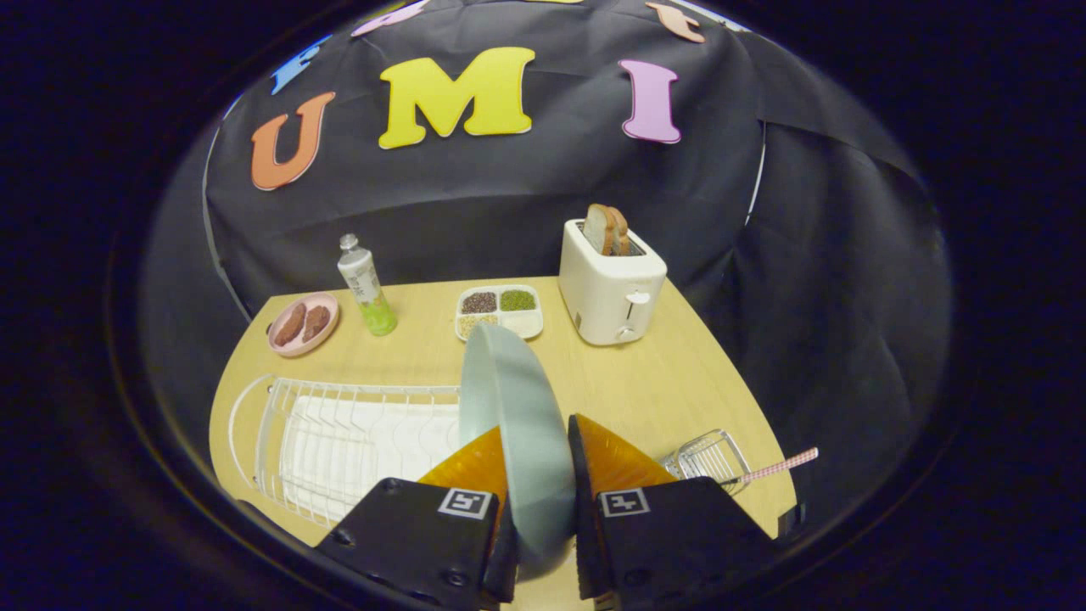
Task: Take the plate from the dish rack, then take the spoon from the basket and place it into the plate.
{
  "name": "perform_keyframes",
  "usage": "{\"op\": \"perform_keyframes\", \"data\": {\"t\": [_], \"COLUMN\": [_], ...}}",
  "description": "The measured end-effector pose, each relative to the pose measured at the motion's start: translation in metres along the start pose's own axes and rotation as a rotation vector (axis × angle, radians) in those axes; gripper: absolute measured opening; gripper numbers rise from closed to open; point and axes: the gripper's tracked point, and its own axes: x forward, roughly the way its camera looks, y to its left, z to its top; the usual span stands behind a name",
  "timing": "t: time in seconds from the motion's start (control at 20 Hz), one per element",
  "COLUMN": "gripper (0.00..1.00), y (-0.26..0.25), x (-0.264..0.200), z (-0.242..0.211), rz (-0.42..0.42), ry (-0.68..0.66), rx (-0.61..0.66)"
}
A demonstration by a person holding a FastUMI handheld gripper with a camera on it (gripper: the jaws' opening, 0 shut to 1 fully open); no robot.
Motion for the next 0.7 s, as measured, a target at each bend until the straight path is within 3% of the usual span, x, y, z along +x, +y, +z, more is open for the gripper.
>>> {"op": "perform_keyframes", "data": {"t": [0.15, 0.25, 0.7], "gripper": [0.33, 0.33, 0.33], "y": [0.010, 0.024, 0.018], "x": [-0.027, -0.046, -0.080], "z": [-0.003, -0.025, -0.174], "rz": [0.044, 0.129, 0.392], "ry": [-0.040, -0.013, 0.120], "rx": [-0.020, -0.017, 0.073]}}
